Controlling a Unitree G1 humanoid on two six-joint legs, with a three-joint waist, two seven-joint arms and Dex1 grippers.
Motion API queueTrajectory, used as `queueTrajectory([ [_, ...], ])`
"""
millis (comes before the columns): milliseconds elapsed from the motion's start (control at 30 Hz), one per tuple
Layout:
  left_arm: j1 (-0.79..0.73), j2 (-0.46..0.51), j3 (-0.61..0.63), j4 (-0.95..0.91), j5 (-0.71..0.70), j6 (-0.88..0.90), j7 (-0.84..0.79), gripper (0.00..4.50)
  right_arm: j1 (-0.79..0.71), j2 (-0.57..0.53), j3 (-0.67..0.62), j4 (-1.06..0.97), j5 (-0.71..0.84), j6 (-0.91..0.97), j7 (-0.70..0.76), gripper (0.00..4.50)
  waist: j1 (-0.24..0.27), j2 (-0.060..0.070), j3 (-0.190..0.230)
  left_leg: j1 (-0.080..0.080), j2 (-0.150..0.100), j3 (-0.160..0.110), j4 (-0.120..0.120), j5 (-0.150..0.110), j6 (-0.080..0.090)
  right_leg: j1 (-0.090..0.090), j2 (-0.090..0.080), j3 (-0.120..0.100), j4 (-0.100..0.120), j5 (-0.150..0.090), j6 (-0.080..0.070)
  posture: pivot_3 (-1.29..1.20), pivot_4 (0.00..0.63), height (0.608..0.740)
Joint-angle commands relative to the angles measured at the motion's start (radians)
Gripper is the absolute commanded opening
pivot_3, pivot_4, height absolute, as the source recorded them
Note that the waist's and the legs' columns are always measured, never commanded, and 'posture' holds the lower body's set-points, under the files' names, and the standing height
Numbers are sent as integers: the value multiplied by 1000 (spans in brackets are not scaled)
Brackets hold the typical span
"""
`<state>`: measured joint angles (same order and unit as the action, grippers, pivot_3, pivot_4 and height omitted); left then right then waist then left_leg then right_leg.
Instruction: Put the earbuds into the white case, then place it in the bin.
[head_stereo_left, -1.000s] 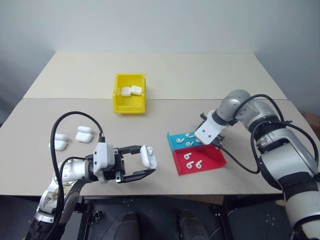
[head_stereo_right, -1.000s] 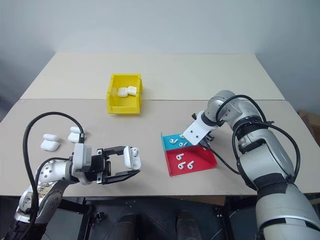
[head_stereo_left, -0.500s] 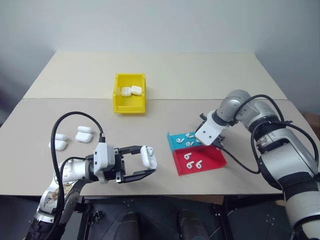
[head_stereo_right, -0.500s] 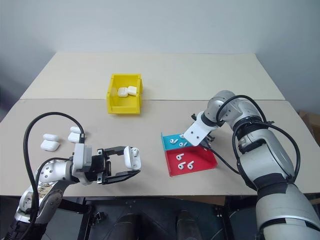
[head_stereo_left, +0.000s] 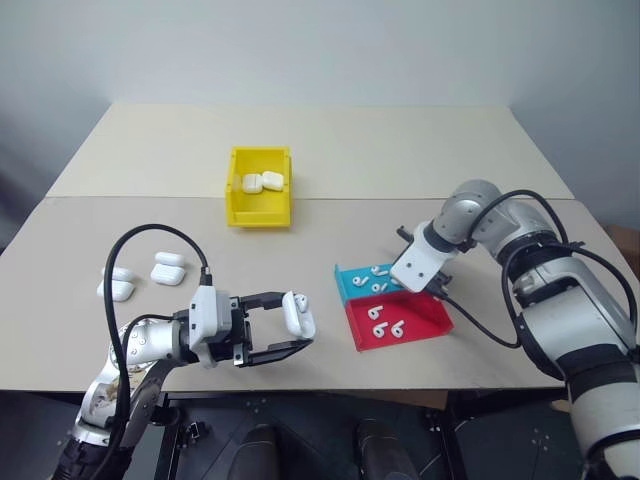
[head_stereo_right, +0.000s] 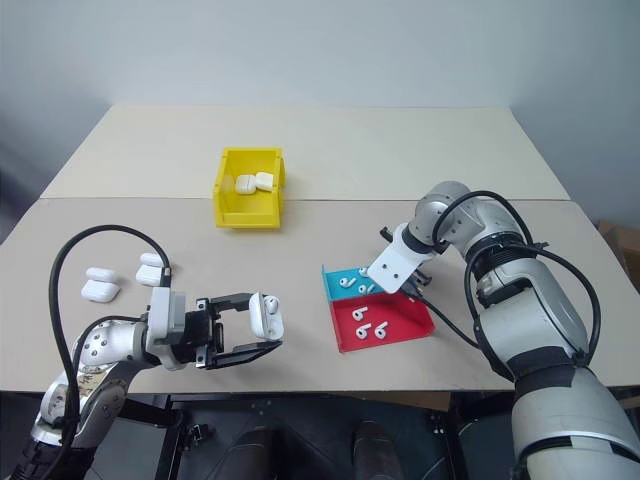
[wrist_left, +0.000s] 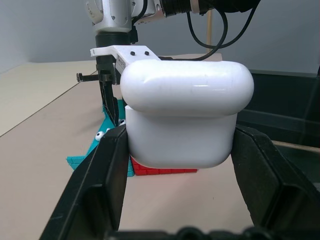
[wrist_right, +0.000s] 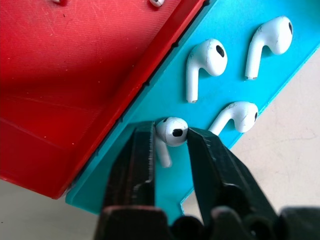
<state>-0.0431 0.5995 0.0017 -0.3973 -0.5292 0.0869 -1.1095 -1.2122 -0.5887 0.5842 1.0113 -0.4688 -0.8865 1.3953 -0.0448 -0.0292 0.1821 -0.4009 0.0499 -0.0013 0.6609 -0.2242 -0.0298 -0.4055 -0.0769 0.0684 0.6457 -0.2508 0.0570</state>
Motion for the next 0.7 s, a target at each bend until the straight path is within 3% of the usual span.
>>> queueTrajectory([
  [33, -13, 1, 4, -25, -3, -20, 3, 2767, -7, -14, 0, -11, 0, -6, -2, 767, 0, 0, 0, 0, 0, 0, 0, 0, 0, 0, 0, 0, 0, 0, 0, 0, 150, 740],
  [233, -14, -2, 5, -24, -2, -23, 4, 2767, -7, -14, -10, -18, 13, 12, 5, 767, 0, 0, 0, 0, 0, 0, 0, 0, 0, 0, 0, 0, 0, 0, 0, 0, 150, 740],
  [400, -37, -19, 14, -31, -26, -17, 16, 2767, 8, -41, -108, -116, 204, 163, 159, 767, 1, 1, 0, 0, 0, 0, 0, 0, 0, 0, 0, 0, 0, 0, 0, 0, 150, 740],
  [567, -72, -37, 11, -34, -55, -14, 14, 2767, 93, -163, -260, -450, 485, 558, 219, 767, 10, 2, 2, -2, 0, -1, 0, 0, 0, 0, 0, 0, 0, 0, 0, 0, 150, 740],
  [700, -116, -71, -3, -14, -69, -13, 12, 2767, 246, -255, -460, -811, 717, 944, 110, 767, 24, 2, 2, -2, 0, -1, 0, 0, 0, 0, 0, -1, -1, 0, 0, 0, 150, 740],
])
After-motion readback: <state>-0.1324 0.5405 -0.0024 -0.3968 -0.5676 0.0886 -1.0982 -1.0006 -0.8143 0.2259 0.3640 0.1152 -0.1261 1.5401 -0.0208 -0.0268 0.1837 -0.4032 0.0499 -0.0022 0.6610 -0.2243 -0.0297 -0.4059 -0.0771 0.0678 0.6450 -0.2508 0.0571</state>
